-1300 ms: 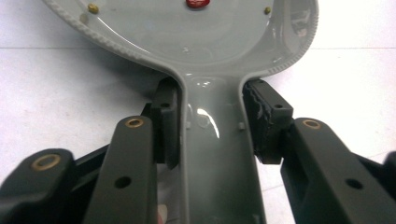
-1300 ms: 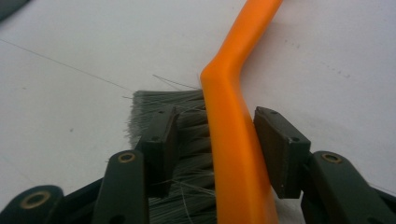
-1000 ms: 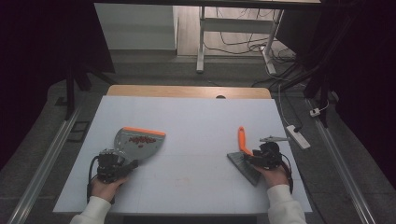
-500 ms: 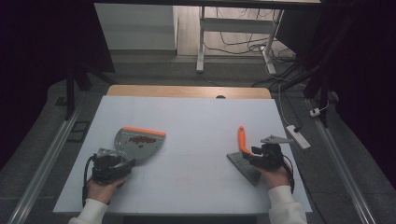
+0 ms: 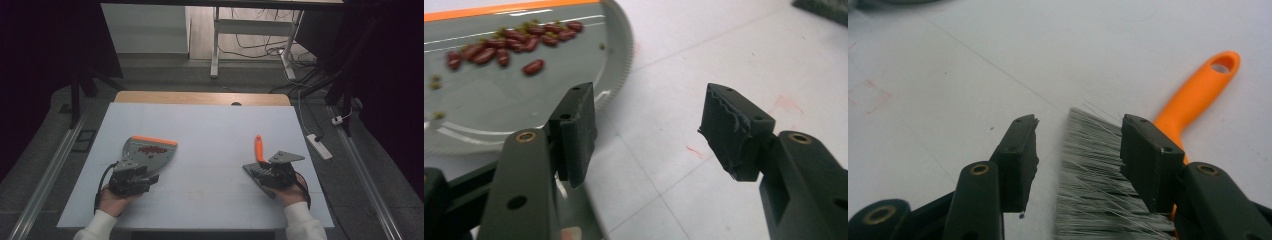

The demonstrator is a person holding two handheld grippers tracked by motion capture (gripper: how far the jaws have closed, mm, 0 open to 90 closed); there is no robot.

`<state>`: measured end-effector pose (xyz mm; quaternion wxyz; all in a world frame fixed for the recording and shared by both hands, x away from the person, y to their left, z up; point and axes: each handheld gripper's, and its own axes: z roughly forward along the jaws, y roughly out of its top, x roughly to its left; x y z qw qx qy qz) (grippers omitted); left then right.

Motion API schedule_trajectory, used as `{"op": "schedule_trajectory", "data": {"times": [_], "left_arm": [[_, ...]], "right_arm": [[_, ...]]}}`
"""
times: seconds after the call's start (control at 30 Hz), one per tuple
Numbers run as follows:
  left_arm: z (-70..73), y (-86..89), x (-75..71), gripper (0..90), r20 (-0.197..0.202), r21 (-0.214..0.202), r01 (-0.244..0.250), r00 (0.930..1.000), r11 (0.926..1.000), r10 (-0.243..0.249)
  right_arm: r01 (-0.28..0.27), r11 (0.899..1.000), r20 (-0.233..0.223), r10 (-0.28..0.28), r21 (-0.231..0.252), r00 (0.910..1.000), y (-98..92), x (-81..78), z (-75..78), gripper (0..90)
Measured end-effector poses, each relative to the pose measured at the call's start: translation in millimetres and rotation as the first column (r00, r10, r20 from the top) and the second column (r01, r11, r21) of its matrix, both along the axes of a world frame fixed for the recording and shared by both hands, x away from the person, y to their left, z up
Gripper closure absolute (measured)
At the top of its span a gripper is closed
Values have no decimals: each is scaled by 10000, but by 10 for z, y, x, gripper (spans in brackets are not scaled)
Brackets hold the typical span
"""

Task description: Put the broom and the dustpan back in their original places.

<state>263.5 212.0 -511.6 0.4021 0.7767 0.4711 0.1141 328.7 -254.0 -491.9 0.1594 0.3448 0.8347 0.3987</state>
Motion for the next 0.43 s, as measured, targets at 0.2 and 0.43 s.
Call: {"op": "schedule_trajectory", "data": {"times": [0.2, 0.43], "left_arm": [[-13, 0, 74, 387, -222, -52, 205, 9995, 9998, -206], [-25, -8, 90, 383, -397, -34, 388, 9985, 9992, -389]], "right_arm": [[-383, 9993, 145, 382, 34, 9992, 14, -20, -40, 485], [-526, 9986, 473, 523, 68, 9975, 11, -42, -22, 485]]}}
